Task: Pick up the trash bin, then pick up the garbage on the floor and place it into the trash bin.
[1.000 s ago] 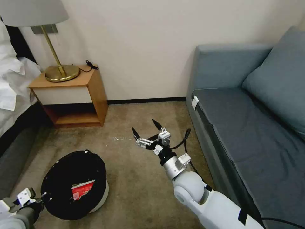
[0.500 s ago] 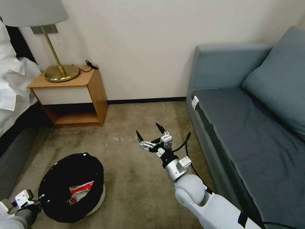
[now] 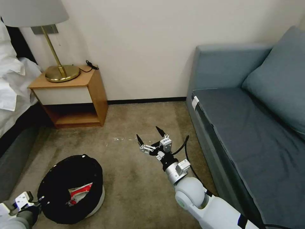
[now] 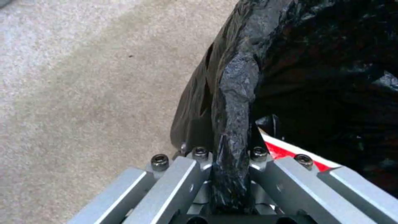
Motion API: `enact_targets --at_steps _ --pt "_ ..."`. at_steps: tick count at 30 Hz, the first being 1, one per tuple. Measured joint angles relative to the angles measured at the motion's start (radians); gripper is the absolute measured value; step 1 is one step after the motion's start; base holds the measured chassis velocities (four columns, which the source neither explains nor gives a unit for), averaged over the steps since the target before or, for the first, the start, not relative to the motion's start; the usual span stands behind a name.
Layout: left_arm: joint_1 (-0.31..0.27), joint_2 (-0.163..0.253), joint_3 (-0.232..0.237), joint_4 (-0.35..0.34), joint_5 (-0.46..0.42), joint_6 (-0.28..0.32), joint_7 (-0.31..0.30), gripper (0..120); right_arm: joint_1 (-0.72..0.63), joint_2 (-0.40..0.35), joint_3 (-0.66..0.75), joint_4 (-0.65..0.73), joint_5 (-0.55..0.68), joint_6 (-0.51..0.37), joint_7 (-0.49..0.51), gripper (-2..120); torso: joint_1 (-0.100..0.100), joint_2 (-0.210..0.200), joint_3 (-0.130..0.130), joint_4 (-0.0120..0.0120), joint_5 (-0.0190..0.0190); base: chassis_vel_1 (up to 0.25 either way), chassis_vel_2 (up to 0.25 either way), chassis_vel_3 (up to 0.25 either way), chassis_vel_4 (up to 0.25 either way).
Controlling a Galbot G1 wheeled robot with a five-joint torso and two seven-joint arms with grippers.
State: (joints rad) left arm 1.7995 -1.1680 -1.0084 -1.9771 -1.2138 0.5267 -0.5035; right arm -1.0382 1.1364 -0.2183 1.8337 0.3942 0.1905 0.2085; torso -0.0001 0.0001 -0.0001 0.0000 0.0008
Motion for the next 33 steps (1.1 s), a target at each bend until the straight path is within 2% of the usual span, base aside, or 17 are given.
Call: enact_targets --at_steps 5,7,10,16,19,20,21,23,25,26,28,33 --pt "0.003 -0.001 0.001 -0.003 0.004 0.001 0.001 4 -0.007 -0.004 0.002 0.002 -0.005 0.000 0.000 100 0.000 0.000 0.000 0.0000 -0.0006 0.000 0.000 0.000 0.000" --pt "0.006 -0.001 -0.004 -0.007 0.003 0.011 0.007 8 -0.009 -0.005 0.003 0.003 -0.007 0.000 0.000 100 0.000 0.000 0.000 0.0000 -0.0010 0.000 0.000 0.000 0.000" --pt "0.012 -0.006 -0.010 -0.027 0.004 0.031 0.017 22 -0.017 -0.008 0.004 0.011 -0.012 0.001 -0.001 100 0.000 0.000 0.000 0.0000 -0.0018 0.000 0.000 0.000 0.000" --pt "0.010 -0.006 0.003 -0.036 0.074 -0.014 0.003 46 -0.025 -0.021 0.015 0.026 -0.013 0.001 -0.003 100 0.000 0.000 0.000 0.0000 -0.0011 0.000 0.000 0.000 0.000" --pt "0.011 -0.006 0.006 -0.039 0.092 -0.023 0.003 51 -0.026 -0.024 0.019 0.027 -0.013 0.001 -0.004 100 0.000 0.000 0.000 -0.0001 -0.0009 0.000 0.000 0.000 0.000" --pt "0.013 -0.008 0.012 -0.045 0.134 -0.045 0.005 59 -0.027 -0.030 0.023 0.030 -0.011 0.001 -0.005 100 0.000 0.000 0.000 -0.0001 -0.0008 0.000 0.000 0.000 0.000" --pt "0.013 -0.008 0.012 -0.045 0.134 -0.045 0.005 59 -0.027 -0.030 0.023 0.030 -0.011 0.001 -0.005 100 0.000 0.000 0.000 -0.0001 -0.0008 0.000 0.000 0.000 0.000" --pt "0.023 -0.011 0.025 -0.048 0.225 -0.120 0.047 68 -0.029 -0.036 0.031 0.036 -0.006 0.001 -0.007 100 0.000 0.000 0.000 -0.0001 -0.0009 0.000 0.000 0.000 0.000" --pt "0.027 -0.013 0.028 -0.051 0.251 -0.144 0.060 70 -0.029 -0.037 0.033 0.038 -0.005 0.001 -0.007 100 0.000 0.000 0.000 0.0000 -0.0008 0.000 0.000 0.000 0.000" --pt "0.041 -0.021 0.037 -0.068 0.334 -0.216 0.099 79 -0.034 -0.039 0.042 0.040 -0.007 0.001 -0.005 100 0.000 0.000 0.000 0.0000 -0.0008 0.000 0.000 0.000 0.000" --pt "0.061 -0.032 0.040 -0.103 0.402 -0.268 0.132 88 -0.040 -0.040 0.052 0.039 -0.029 0.001 0.004 100 0.000 0.000 0.000 0.0000 -0.0007 0.000 0.000 0.000 0.000" --pt "0.085 -0.049 0.043 -0.196 0.486 -0.329 0.154 99 -0.064 -0.035 0.071 0.029 -0.092 -0.002 0.064 100 0.000 0.000 0.000 0.0000 -0.0004 0.000 0.000 0.000 0.000"
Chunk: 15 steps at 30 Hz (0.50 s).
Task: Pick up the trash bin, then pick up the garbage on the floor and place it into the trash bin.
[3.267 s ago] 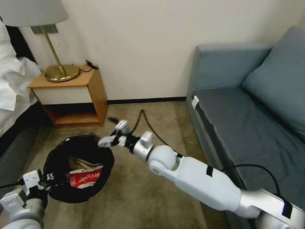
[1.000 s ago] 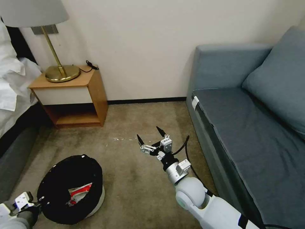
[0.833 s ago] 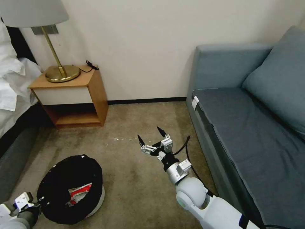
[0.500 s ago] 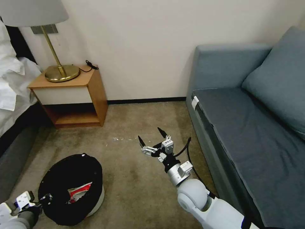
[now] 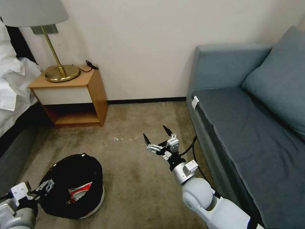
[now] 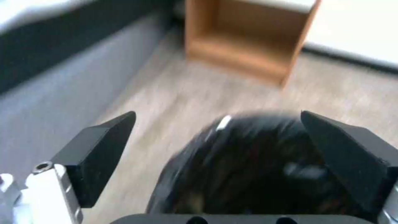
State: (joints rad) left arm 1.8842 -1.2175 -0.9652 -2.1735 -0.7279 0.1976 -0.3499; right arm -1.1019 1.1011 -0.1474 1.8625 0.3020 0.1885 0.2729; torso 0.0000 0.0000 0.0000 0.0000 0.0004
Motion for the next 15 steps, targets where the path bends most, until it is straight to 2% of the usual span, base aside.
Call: enact_targets --at_steps 1,2,3,6,7,9,11,12,15 --pt "0.004 -0.007 0.007 -0.029 0.028 -0.042 0.012 100 -0.012 0.001 0.012 0.001 -0.016 -0.006 0.024 100 0.000 0.000 0.000 0.0000 -0.0001 0.000 0.000 0.000 0.000" --pt "0.004 -0.007 0.007 -0.029 0.028 -0.042 0.012 100 -0.012 0.001 0.012 0.001 -0.016 -0.006 0.024 100 0.000 0.000 0.000 0.0000 -0.0001 0.000 0.000 0.000 0.000" --pt "0.005 -0.011 0.016 -0.038 0.053 -0.074 0.019 100 -0.019 0.001 0.020 0.003 -0.023 -0.010 0.038 100 0.000 0.000 0.000 0.0000 -0.0001 0.000 0.000 0.000 0.000" --pt "-0.005 -0.030 0.057 -0.031 0.201 -0.218 0.045 100 -0.061 0.002 0.061 0.035 -0.068 -0.046 0.132 100 0.000 0.000 0.000 0.0000 -0.0001 0.000 0.000 0.000 0.000" --pt "-0.005 -0.030 0.057 -0.031 0.201 -0.218 0.045 100 -0.061 0.002 0.061 0.035 -0.068 -0.046 0.132 100 0.000 0.000 0.000 0.0000 -0.0001 0.000 0.000 0.000 0.000" --pt "-0.010 -0.039 0.073 -0.017 0.247 -0.277 0.070 100 -0.098 0.005 0.088 0.060 -0.092 -0.080 0.185 100 0.000 0.000 0.000 0.0000 -0.0005 0.000 0.000 0.000 0.000" --pt "-0.013 -0.047 0.081 0.002 0.283 -0.334 0.120 100 -0.141 0.010 0.125 0.080 -0.124 -0.113 0.223 100 0.000 0.000 0.000 -0.0001 -0.0003 0.000 0.000 0.000 0.000" --pt "-0.013 -0.047 0.081 0.002 0.283 -0.334 0.120 100 -0.141 0.010 0.125 0.080 -0.124 -0.113 0.223 100 0.000 0.000 0.000 -0.0001 -0.0003 0.000 0.000 0.000 0.000" --pt "-0.015 -0.053 0.086 0.027 0.303 -0.388 0.199 100 -0.197 0.024 0.173 0.095 -0.141 -0.144 0.251 100 0.000 0.000 0.000 -0.0001 -0.0003 0.000 0.000 0.000 0.000"
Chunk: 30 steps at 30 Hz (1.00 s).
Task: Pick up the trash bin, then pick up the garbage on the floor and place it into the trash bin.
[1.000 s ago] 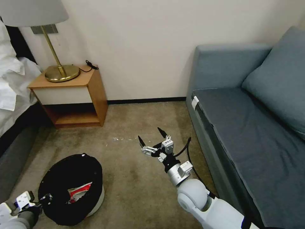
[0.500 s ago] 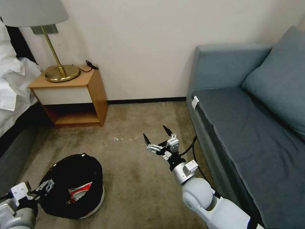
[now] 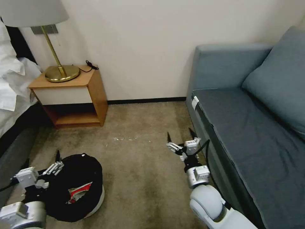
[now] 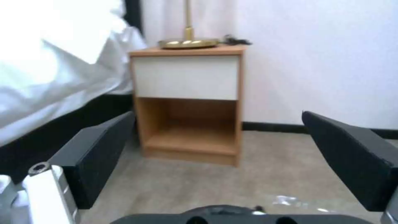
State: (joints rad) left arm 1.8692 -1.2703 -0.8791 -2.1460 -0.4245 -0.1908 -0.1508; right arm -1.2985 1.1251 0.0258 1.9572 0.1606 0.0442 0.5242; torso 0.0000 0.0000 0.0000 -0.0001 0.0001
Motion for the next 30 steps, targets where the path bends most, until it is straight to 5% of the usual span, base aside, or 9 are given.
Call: enact_targets --at_steps 11,30 --pt "-0.015 0.015 0.014 0.069 -0.078 -0.132 0.208 100 -0.097 0.060 0.104 0.005 -0.105 0.039 0.019 100 0.000 0.000 0.000 0.0001 -0.0001 0.000 0.000 0.000 0.000" --pt "-0.027 0.025 0.018 0.096 -0.119 -0.159 0.249 100 -0.092 0.078 0.110 -0.005 -0.121 0.054 0.011 100 0.000 0.000 0.000 0.0001 -0.0001 0.000 0.000 0.000 0.000"
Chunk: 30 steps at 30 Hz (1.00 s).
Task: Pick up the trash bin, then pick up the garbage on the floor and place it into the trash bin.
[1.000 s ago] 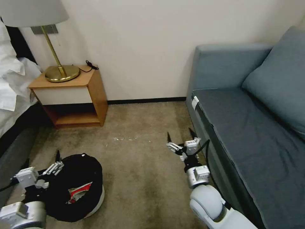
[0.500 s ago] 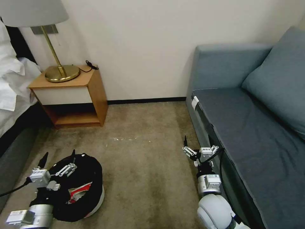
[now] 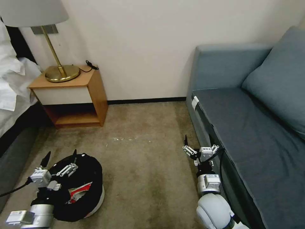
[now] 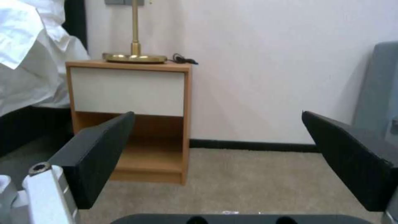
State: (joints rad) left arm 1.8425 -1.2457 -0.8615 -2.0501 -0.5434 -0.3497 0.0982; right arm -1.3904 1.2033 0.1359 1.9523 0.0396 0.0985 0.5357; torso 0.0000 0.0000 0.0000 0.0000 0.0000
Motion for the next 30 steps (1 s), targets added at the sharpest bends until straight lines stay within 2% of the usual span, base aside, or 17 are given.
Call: enact_targets --at_steps 30 --pt "0.000 0.000 0.000 0.000 0.000 0.004 -0.005 100 0.002 -0.001 -0.002 -0.001 0.003 0.000 -0.002 100 0.000 0.000 0.000 0.0000 0.0000 0.000 0.000 0.000 0.000"
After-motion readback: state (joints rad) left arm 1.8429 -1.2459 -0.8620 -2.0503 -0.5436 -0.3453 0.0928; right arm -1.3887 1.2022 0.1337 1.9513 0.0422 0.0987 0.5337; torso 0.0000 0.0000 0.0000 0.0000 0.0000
